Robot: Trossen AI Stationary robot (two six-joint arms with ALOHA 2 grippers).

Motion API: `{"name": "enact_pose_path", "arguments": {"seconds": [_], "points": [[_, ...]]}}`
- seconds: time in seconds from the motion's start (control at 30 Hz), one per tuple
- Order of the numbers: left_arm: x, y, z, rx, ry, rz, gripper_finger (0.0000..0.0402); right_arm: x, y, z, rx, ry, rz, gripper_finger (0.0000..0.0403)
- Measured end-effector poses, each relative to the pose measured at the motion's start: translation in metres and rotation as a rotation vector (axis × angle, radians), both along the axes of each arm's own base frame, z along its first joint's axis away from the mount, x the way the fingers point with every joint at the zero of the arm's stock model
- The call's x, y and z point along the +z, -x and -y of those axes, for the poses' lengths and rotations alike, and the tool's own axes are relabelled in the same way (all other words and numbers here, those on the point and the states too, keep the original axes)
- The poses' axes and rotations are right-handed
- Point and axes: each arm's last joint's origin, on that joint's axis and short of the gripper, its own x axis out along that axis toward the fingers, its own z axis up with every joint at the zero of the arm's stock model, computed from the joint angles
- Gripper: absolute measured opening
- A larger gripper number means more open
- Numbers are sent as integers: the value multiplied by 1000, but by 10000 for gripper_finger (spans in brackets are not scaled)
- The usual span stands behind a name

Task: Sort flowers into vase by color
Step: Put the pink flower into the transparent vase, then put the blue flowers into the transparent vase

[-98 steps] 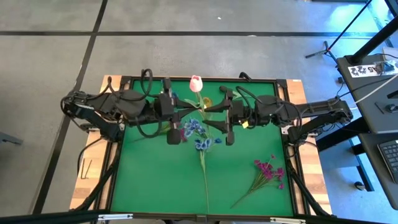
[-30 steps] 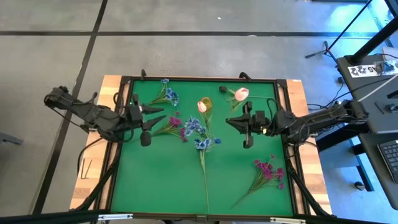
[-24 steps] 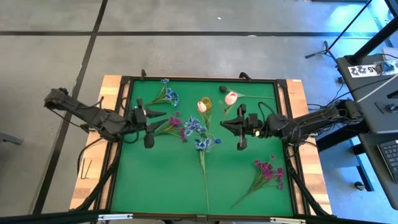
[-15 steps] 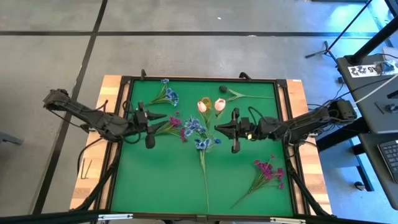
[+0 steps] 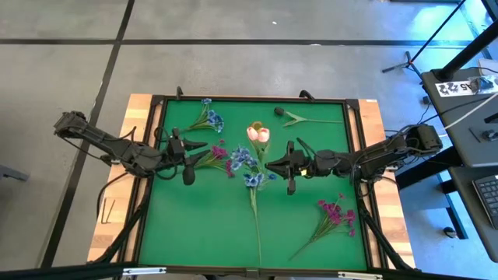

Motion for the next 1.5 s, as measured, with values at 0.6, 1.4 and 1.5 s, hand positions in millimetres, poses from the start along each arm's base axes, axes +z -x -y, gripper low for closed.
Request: {"name": "enact_pose_path", "arguments": {"seconds": [0.6, 1.4, 1.5], "points": [[-5, 3, -12, 172, -58, -74, 138, 21, 31, 5, 9, -1, -128, 212], [-2, 16, -119, 521, 287, -435, 155, 15, 72, 6, 165, -150, -457, 227], [-13, 13, -137, 525, 340, -514, 155, 14, 72, 6, 164, -149, -462, 227]]}}
